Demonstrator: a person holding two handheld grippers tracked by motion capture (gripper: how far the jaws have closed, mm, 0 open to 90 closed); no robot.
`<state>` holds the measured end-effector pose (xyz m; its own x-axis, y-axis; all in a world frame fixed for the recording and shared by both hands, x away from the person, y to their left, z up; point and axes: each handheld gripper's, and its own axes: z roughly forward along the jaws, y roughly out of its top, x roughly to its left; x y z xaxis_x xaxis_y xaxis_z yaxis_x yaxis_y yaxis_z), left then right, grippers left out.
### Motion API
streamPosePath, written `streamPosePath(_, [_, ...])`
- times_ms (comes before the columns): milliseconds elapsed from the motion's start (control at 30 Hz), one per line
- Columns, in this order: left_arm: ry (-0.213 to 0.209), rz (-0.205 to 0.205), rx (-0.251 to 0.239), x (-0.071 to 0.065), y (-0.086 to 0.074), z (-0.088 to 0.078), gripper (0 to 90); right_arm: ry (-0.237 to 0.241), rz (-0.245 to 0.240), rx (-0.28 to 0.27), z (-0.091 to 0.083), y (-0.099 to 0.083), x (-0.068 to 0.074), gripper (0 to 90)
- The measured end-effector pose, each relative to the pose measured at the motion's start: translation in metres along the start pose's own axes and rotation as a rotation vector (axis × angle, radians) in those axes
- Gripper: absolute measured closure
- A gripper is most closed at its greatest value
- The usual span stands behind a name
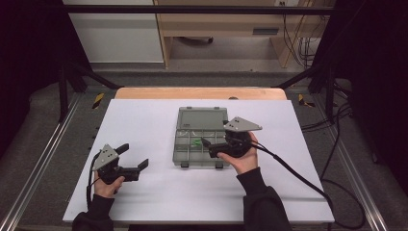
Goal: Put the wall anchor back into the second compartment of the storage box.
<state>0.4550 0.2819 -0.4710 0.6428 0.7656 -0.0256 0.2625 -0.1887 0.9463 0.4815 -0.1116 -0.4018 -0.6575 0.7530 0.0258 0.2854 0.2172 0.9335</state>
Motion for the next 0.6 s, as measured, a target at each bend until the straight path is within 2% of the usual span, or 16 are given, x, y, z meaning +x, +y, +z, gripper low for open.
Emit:
streamPosePath(233, [0.0,0.003,0.003,0.0,0.0,0.0,1.0,-0.004,0.012,-0.017,-0.021,-0.021,-0.004,1.0])
streamPosePath(333, [0.0,0.002,0.003,0.0,0.0,0.0,1.0,-0.01,0.036,-0.019,-0.034,-0.039,-0.009,0.7])
streamPosePath(600, [-0.002,0.001,0.005,-0.001,0.0,0.001,1.0,-0.014,0.076,-0.042,-0.058,-0.07,-0.024,0.6])
